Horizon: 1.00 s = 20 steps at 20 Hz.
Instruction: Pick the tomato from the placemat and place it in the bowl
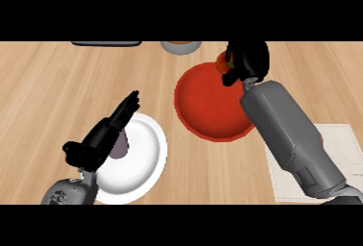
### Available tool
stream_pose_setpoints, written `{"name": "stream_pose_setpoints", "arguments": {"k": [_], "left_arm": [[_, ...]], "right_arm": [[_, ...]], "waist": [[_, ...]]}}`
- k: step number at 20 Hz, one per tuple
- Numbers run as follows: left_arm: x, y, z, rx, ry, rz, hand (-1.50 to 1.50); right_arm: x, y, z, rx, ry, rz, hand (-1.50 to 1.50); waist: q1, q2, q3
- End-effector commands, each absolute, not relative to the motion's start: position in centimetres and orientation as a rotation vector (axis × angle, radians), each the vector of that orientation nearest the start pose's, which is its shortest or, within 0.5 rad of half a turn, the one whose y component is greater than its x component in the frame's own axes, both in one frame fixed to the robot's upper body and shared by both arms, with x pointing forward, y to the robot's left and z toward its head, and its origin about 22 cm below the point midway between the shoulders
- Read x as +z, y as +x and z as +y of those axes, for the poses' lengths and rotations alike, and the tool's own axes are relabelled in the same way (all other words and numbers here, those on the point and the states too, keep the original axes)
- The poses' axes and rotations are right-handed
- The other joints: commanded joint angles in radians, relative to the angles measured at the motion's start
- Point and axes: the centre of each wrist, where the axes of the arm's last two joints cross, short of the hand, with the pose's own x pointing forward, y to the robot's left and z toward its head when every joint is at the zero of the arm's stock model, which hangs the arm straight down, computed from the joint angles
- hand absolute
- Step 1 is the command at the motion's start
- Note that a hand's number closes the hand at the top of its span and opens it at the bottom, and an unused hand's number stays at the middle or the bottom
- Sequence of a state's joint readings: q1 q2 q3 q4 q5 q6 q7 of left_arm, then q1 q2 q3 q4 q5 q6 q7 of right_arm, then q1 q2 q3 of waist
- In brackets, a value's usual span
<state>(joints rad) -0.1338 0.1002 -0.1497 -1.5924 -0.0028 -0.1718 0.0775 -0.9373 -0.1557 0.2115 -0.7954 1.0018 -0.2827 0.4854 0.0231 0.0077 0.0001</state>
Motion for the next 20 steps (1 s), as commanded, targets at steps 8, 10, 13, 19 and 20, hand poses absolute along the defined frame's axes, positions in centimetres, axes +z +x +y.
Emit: {"name": "stream_pose_setpoints", "arguments": {"k": [8, 10, 13, 19, 20], "left_arm": [[5.1, 27.5, 19.4, -0.416, -0.198, -1.61, 0.0], [5.5, 27.3, 20.2, -0.398, -0.199, -1.604, 0.0], [3.6, 26.6, 19.4, -0.416, -0.196, -1.578, 0.0], [4.1, 27.7, 19.7, -0.407, -0.2, -1.592, 0.0], [3.7, 27.7, 21.3, -0.389, -0.175, -1.591, 0.0]], "right_arm": [[8.0, 44.6, -18.5, 0.797, -0.845, -1.383, -1.5], [8.7, 45.0, -18.8, 0.763, -0.854, -1.433, -1.5], [9.5, 45.4, -17.7, 0.653, -0.877, -1.476, -1.5], [11.4, 45.8, -21.9, 0.279, -0.879, -1.573, -1.5], [10.4, 45.1, -23.1, 0.242, -0.835, -1.554, -1.5]], "waist": [[0.013, 0.008, 0.001], [0.012, 0.004, 0.001], [0.006, 0.002, 0.001], [0.006, 0.006, 0.001], [-0.016, -0.004, 0.001]]}}
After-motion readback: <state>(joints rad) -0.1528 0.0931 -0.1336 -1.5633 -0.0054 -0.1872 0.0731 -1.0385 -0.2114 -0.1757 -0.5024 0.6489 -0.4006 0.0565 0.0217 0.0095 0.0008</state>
